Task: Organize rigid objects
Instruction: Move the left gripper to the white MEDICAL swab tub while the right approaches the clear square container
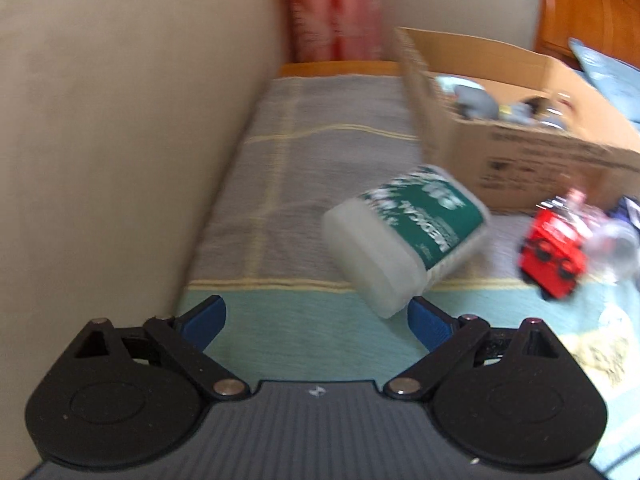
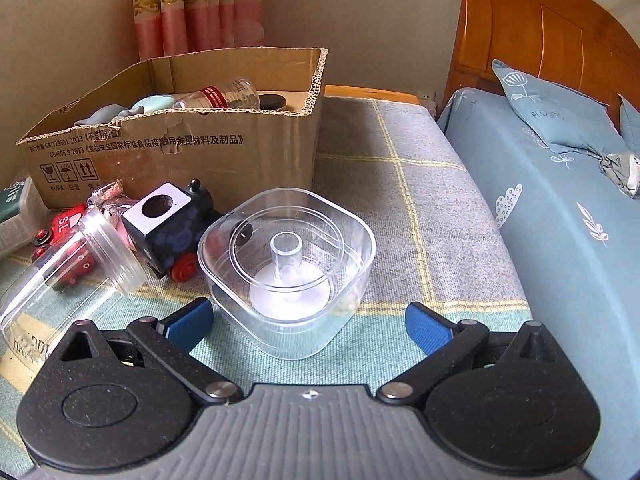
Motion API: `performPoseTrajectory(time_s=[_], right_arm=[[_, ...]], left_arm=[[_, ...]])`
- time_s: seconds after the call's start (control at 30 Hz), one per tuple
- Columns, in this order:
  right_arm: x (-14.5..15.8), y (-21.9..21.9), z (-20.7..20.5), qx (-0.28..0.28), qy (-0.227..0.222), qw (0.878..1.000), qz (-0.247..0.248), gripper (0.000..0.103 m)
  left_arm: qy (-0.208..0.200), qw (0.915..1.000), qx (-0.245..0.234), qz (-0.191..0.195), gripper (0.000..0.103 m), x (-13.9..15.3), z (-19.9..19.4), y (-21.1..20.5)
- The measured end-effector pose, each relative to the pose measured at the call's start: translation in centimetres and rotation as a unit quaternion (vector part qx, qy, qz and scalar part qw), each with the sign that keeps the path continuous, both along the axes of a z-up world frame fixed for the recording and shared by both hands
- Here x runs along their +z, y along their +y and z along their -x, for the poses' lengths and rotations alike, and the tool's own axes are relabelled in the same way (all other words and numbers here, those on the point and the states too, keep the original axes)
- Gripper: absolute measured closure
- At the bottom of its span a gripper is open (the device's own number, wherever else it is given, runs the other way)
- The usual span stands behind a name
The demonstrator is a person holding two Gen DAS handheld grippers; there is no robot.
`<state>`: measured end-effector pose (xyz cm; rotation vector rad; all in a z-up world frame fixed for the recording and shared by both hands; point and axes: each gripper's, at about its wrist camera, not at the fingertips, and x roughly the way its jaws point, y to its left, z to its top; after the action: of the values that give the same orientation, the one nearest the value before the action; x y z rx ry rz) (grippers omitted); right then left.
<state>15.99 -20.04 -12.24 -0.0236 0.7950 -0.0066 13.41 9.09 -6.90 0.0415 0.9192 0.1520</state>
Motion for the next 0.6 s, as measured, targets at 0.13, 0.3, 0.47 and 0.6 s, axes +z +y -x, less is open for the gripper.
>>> performPoseTrajectory(time_s=[0.13,0.3,0.47,0.6], right_arm=[[-0.1,0.0,0.2,0.001,-0.003,1.000,0.000,0.000],[-0.1,0.0,0.4,0.002,-0.004,1.000,0.000,0.000],[-0.1,-0.1,0.7,0.012,-0.008,1.000,0.000,0.000],[-0.1,-0.2,0.8,0.020,-0.010,1.000,0.000,0.000]], left_arm=[[-0.011,0.9984,-0.022,0.051,0.006,0.8,0.4,0.1],[-0.005,0.9912,-0.060,0.118,0.005,1.0,-0.6,-1.2],[0.001,0.9933,-0.052,0.103,0.003,0.4,-2.7,-2.8],[-0.001,0.9952,-0.033,0.092,0.003,0.0,-4.1,-2.9]])
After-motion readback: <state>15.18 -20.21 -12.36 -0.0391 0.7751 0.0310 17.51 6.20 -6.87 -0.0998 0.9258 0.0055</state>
